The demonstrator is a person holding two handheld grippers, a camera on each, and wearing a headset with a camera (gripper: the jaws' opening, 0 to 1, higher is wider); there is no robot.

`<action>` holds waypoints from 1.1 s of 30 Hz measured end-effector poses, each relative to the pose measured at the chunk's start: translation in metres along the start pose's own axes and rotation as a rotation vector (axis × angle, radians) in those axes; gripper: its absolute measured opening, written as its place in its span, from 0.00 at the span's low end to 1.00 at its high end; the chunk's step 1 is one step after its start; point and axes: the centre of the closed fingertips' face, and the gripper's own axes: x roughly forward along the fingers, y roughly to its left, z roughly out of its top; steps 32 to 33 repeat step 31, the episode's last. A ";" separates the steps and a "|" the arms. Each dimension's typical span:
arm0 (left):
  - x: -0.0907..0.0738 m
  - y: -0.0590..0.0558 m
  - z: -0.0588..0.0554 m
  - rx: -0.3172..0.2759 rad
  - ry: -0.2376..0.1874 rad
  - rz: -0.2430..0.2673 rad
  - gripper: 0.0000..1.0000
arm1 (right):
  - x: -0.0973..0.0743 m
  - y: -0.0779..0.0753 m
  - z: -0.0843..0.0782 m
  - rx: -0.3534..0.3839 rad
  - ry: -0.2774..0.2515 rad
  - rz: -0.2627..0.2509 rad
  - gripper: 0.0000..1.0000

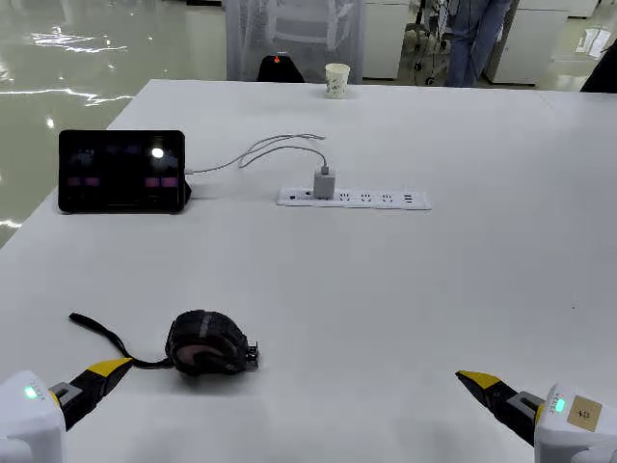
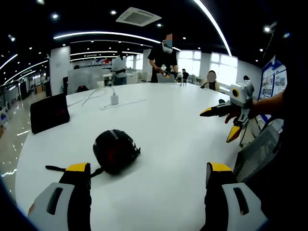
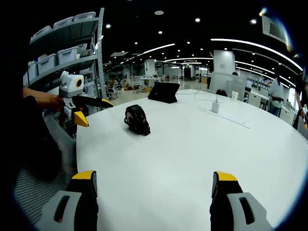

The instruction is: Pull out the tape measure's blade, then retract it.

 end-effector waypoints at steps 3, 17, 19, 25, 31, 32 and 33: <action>0.000 0.000 -0.001 -0.001 0.004 -0.001 0.96 | 0.000 -0.001 -0.001 -0.002 0.001 -0.001 0.99; -0.001 -0.001 -0.001 -0.016 0.006 -0.004 0.92 | 0.000 0.000 -0.001 -0.004 0.002 -0.001 0.99; -0.001 0.001 -0.001 -0.007 0.007 0.002 0.93 | -0.001 0.000 -0.001 -0.004 0.004 -0.003 0.99; -0.002 0.001 0.000 -0.009 0.002 0.007 0.96 | -0.001 -0.001 -0.002 -0.004 0.005 -0.003 0.99; -0.003 0.000 0.001 -0.006 0.000 0.007 0.99 | -0.001 -0.001 -0.001 -0.008 0.006 -0.004 0.99; -0.003 0.000 0.001 -0.006 0.000 0.007 0.99 | -0.001 -0.001 -0.001 -0.008 0.006 -0.004 0.99; -0.003 0.000 0.001 -0.006 0.000 0.007 0.99 | -0.001 -0.001 -0.001 -0.008 0.006 -0.004 0.99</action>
